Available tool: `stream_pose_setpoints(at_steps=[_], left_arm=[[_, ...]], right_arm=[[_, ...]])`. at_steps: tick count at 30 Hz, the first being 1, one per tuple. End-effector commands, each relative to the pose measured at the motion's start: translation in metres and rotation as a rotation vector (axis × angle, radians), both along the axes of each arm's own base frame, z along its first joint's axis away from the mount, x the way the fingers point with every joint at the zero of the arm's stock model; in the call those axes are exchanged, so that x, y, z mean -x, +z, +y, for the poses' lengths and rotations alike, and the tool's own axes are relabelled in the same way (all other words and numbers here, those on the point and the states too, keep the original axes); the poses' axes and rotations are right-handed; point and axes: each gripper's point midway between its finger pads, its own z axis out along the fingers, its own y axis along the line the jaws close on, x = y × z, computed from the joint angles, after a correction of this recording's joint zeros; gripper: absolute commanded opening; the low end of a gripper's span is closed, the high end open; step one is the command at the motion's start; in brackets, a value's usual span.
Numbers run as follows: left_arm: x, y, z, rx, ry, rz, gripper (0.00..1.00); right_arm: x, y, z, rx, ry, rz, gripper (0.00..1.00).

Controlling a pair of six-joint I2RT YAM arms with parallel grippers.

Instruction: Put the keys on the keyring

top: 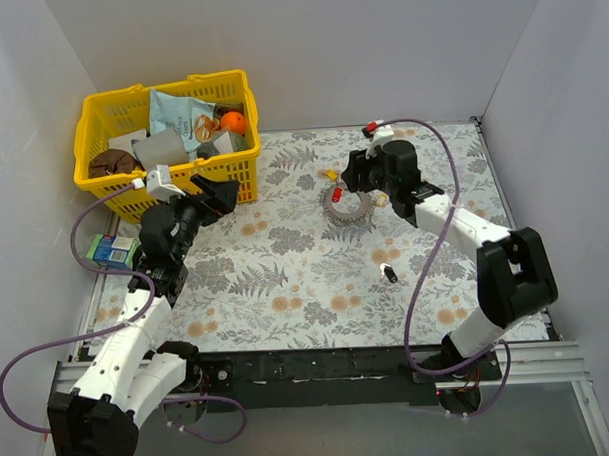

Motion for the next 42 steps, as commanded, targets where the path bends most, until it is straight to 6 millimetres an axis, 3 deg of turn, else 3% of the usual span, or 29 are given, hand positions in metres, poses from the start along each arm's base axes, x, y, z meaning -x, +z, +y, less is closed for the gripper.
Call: stream_pose_setpoints(at_steps=[1,2,3,4,6,9,17,23,24,28,30,32,34,36,37,38,39,42], left_arm=[[0.007,0.003,-0.027,-0.026,-0.168,0.026,0.98],[0.017,0.002,-0.042,-0.047,-0.275,0.006,0.98],[0.021,-0.006,-0.048,-0.061,-0.32,0.0,0.98],[0.025,-0.002,-0.052,-0.067,-0.354,-0.034,0.98],[0.028,-0.002,-0.054,-0.068,-0.374,-0.051,0.98],[0.029,-0.008,-0.056,-0.102,-0.395,-0.063,0.98],[0.022,-0.011,-0.064,-0.118,-0.445,-0.025,0.98],[0.02,-0.015,-0.064,-0.118,-0.439,-0.018,0.98],[0.02,-0.015,-0.064,-0.118,-0.438,-0.018,0.98],[0.016,-0.013,-0.062,-0.134,-0.426,0.009,0.98],[0.013,-0.008,-0.06,-0.157,-0.42,0.022,0.98],[0.007,0.002,-0.06,-0.178,-0.413,0.036,0.98],[-0.002,0.011,-0.061,-0.182,-0.411,0.083,0.98],[-0.009,0.019,-0.065,-0.164,-0.427,0.121,0.98],[-0.011,0.005,-0.069,-0.158,-0.455,0.208,0.98],[-0.015,0.023,-0.072,-0.154,-0.466,0.194,0.98],[-0.016,0.022,-0.075,-0.14,-0.481,0.221,0.98],[-0.014,0.007,-0.08,-0.107,-0.511,0.319,0.98]], right_arm=[[-0.02,-0.03,0.025,0.026,0.082,0.12,0.39],[-0.019,-0.046,0.026,0.045,0.091,0.178,0.09],[-0.02,-0.074,0.029,0.069,0.094,0.25,0.02],[-0.028,-0.072,0.032,0.072,0.088,0.262,0.01],[-0.023,-0.111,0.029,0.134,0.077,0.373,0.01],[-0.022,-0.141,0.027,0.189,0.062,0.444,0.01],[-0.005,-0.175,0.024,0.292,0.071,0.52,0.01],[0.043,-0.185,0.05,0.339,0.174,0.57,0.01],[0.057,-0.184,0.062,0.353,0.212,0.567,0.01],[0.105,-0.187,0.077,0.352,0.314,0.625,0.01],[0.122,-0.166,0.091,0.283,0.392,0.621,0.01],[0.126,-0.147,0.093,0.247,0.392,0.616,0.01],[0.115,-0.114,0.081,0.268,0.303,0.567,0.01],[0.081,-0.057,0.07,0.239,0.189,0.451,0.01],[0.076,-0.042,0.064,0.228,0.168,0.449,0.01],[0.069,-0.025,0.061,0.191,0.148,0.438,0.01],[0.054,0.01,0.058,0.137,0.129,0.383,0.01],[0.055,0.042,0.049,0.09,0.113,0.367,0.04]])
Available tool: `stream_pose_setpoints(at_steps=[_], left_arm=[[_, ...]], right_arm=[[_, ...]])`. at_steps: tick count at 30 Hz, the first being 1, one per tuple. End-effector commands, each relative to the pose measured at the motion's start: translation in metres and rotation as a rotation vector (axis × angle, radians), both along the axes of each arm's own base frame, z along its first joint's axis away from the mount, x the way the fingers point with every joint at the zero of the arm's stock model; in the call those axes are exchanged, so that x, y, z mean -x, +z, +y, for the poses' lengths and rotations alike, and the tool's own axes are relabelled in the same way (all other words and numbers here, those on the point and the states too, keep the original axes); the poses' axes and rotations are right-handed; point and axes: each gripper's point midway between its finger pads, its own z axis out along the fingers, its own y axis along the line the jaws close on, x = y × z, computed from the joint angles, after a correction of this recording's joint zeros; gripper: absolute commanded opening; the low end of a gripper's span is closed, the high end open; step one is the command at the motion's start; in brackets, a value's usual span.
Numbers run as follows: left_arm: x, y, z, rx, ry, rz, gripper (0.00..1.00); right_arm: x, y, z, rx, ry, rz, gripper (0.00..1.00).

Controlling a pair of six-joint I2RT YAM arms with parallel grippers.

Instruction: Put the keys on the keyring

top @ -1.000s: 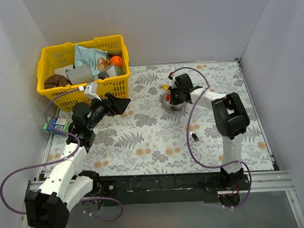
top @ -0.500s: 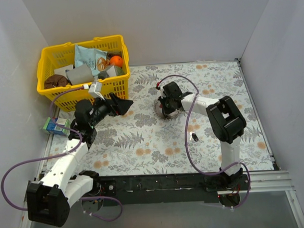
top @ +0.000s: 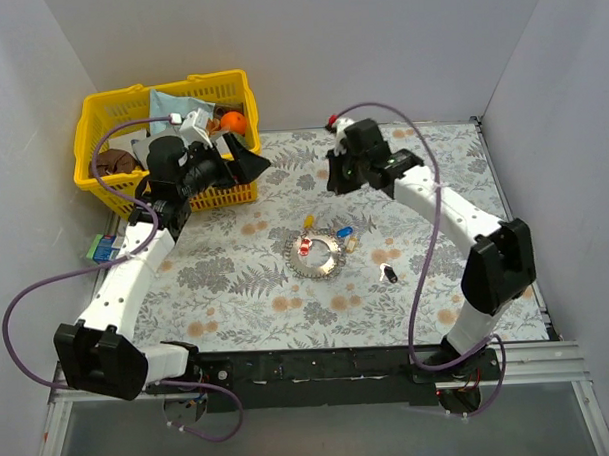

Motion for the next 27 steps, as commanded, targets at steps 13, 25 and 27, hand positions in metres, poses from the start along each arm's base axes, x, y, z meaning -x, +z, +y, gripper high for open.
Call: stream_pose_setpoints(at_steps=[13,25,27], left_arm=[[0.052,-0.099,0.012,0.113,0.097,0.293,0.98],[0.069,-0.173,-0.014,-0.159,0.107,0.541,0.98],[0.066,-0.174,-0.029,-0.203,0.104,0.548,0.98]], right_arm=[[0.091,0.051,-0.053,-0.349,-0.093,-0.14,0.86],[0.079,0.019,-0.061,-0.164,-0.081,-0.074,0.9],[0.077,-0.001,-0.062,-0.13,-0.096,-0.023,0.89]])
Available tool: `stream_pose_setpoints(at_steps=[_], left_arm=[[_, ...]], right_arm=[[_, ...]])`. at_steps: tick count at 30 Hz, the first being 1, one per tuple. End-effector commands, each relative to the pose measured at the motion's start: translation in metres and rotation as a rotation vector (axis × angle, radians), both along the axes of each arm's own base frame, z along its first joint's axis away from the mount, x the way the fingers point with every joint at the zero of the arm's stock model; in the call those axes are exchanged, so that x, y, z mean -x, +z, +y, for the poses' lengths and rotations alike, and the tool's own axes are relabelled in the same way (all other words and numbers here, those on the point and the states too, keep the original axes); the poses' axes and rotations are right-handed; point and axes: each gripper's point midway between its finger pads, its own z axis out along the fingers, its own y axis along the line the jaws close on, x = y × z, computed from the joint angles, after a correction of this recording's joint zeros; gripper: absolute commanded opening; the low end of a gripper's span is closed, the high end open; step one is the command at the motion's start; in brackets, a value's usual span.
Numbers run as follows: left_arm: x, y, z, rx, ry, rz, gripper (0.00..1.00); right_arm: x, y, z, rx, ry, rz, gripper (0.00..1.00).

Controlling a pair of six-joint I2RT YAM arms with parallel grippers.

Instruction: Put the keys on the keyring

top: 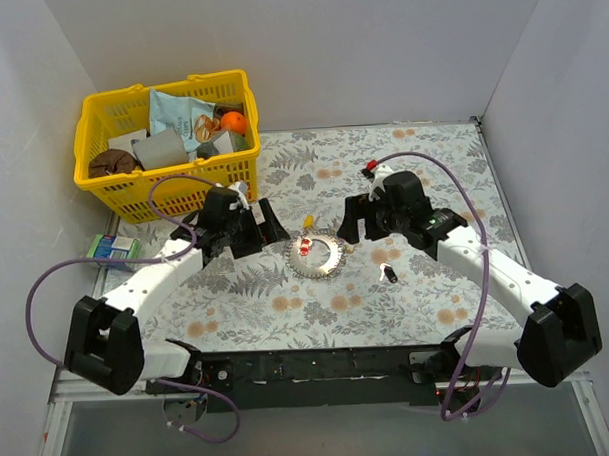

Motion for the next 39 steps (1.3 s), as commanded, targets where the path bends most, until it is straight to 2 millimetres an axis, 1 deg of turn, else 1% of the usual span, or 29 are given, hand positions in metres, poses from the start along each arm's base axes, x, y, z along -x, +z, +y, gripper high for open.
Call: stream_pose_setpoints(at_steps=[1,2,3,4,5,6,7,9,10,11,12,13,14,15,16,17,19,20,24,27,30,32,37,39], left_arm=[[-0.008,0.012,-0.02,-0.116,0.003,-0.031,0.98],[-0.012,0.009,-0.024,-0.137,0.001,-0.022,0.98],[-0.013,0.001,-0.035,-0.165,-0.024,0.017,0.98],[-0.014,-0.003,-0.04,-0.176,-0.034,0.034,0.98],[-0.014,-0.007,-0.047,-0.177,-0.049,0.05,0.98],[-0.015,-0.016,-0.057,-0.187,-0.072,0.073,0.98],[-0.015,-0.018,-0.062,-0.187,-0.082,0.084,0.98],[-0.013,-0.022,-0.076,-0.179,-0.113,0.097,0.98],[-0.016,-0.022,-0.083,-0.175,-0.122,0.1,0.98],[-0.016,-0.023,-0.087,-0.172,-0.136,0.101,0.98],[-0.015,-0.024,-0.092,-0.169,-0.149,0.105,0.98],[-0.017,-0.025,-0.094,-0.168,-0.151,0.107,0.98],[-0.017,-0.024,-0.097,-0.164,-0.156,0.106,0.98],[-0.017,-0.024,-0.099,-0.155,-0.162,0.107,0.98],[-0.018,-0.024,-0.101,-0.151,-0.166,0.105,0.98],[-0.018,-0.024,-0.101,-0.15,-0.167,0.105,0.98],[-0.018,-0.025,-0.103,-0.146,-0.179,0.1,0.98],[-0.018,-0.029,-0.103,-0.152,-0.181,0.105,0.98],[-0.02,-0.033,-0.107,-0.152,-0.207,0.11,0.98],[-0.021,-0.034,-0.111,-0.146,-0.222,0.117,0.98],[-0.021,-0.037,-0.108,-0.158,-0.207,0.12,0.98],[-0.021,-0.035,-0.105,-0.162,-0.192,0.117,0.98],[-0.016,-0.039,-0.095,-0.189,-0.178,0.106,0.98],[-0.015,-0.042,-0.087,-0.223,-0.167,0.104,0.98]], right_arm=[[-0.006,-0.018,-0.002,0.056,-0.006,0.04,0.89],[-0.007,-0.029,-0.003,0.059,-0.012,0.063,0.89],[-0.01,-0.032,-0.002,0.047,-0.014,0.061,0.89],[-0.006,-0.043,-0.002,0.042,-0.009,0.093,0.87],[-0.007,-0.05,-0.004,0.043,-0.012,0.112,0.87],[-0.008,-0.054,-0.003,0.04,-0.009,0.117,0.86],[-0.006,-0.06,-0.003,0.042,-0.003,0.131,0.85],[-0.007,-0.069,-0.005,0.052,-0.002,0.148,0.81],[-0.006,-0.073,-0.005,0.054,0.003,0.152,0.79],[-0.006,-0.08,-0.007,0.064,0.007,0.163,0.79],[-0.008,-0.083,-0.006,0.062,0.012,0.161,0.77],[-0.005,-0.084,-0.002,0.049,0.036,0.173,0.73],[-0.005,-0.089,-0.001,0.047,0.053,0.185,0.7],[-0.004,-0.089,0.003,0.034,0.07,0.189,0.68],[0.0,-0.09,0.007,0.019,0.096,0.209,0.65],[0.005,-0.094,0.01,0.01,0.12,0.23,0.63],[0.011,-0.097,0.016,-0.02,0.158,0.251,0.6],[0.014,-0.099,0.017,-0.025,0.168,0.259,0.59],[0.025,-0.113,0.015,-0.011,0.185,0.303,0.59],[0.028,-0.12,0.014,-0.017,0.172,0.314,0.59],[0.028,-0.126,0.015,-0.019,0.16,0.326,0.56],[0.03,-0.134,0.014,-0.02,0.148,0.354,0.55],[0.032,-0.134,0.024,-0.078,0.176,0.363,0.52],[0.028,-0.13,0.025,-0.078,0.179,0.348,0.52]])
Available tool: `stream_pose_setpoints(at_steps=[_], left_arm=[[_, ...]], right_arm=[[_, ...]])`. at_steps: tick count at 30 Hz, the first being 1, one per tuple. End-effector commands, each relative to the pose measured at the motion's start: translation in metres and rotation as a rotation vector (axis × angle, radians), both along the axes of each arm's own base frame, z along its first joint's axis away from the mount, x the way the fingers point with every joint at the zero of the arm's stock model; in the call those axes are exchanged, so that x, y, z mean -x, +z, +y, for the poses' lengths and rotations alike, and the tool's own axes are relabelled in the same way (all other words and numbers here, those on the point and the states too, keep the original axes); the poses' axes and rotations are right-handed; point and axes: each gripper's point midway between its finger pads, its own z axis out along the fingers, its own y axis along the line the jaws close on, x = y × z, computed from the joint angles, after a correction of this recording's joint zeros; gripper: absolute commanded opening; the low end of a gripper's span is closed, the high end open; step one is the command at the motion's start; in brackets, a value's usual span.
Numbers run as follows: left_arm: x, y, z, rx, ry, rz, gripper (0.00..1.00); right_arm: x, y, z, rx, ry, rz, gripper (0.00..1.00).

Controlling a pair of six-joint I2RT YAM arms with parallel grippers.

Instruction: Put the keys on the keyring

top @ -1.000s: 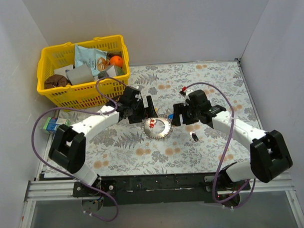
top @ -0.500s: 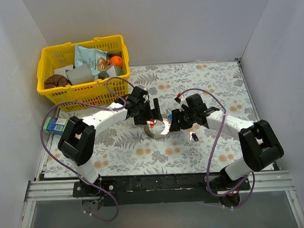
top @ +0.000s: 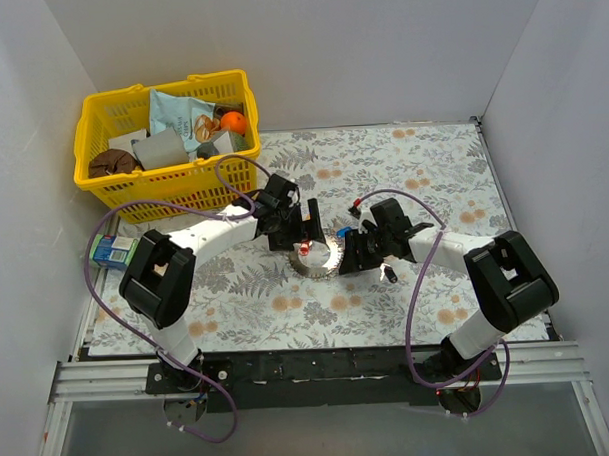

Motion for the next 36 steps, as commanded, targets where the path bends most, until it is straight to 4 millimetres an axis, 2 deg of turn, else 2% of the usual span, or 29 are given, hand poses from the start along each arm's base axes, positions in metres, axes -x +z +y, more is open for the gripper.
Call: stream_pose_setpoints(at_steps=[1,9,13,17,21,25,30,31,36], left_arm=[[0.002,0.01,0.016,-0.047,0.018,-0.052,0.98],[0.004,-0.002,0.049,-0.193,0.057,-0.052,0.98],[0.003,-0.005,0.06,-0.198,0.087,-0.044,0.98],[-0.006,-0.008,0.081,-0.2,0.133,-0.019,0.98],[-0.013,-0.003,0.086,-0.147,0.143,-0.012,0.98],[-0.018,0.0,0.089,-0.094,0.159,0.001,0.98],[-0.025,0.015,0.09,-0.012,0.191,-0.017,0.98],[-0.025,0.017,0.09,0.003,0.19,-0.017,0.98],[-0.022,0.016,0.09,0.012,0.188,-0.011,0.97]], right_arm=[[-0.01,0.014,0.014,-0.063,0.021,-0.047,0.52],[-0.03,0.033,0.016,-0.015,0.035,-0.126,0.54],[-0.041,0.041,0.017,0.009,0.041,-0.156,0.55],[-0.052,0.05,0.021,0.013,0.04,-0.18,0.56],[-0.059,0.058,0.032,0.006,0.062,-0.201,0.56],[-0.056,0.053,0.049,0.035,0.12,-0.186,0.57],[-0.055,0.047,0.069,0.056,0.17,-0.17,0.57],[-0.049,0.043,0.072,0.076,0.186,-0.156,0.57],[-0.046,0.034,0.091,0.119,0.233,-0.137,0.58]])
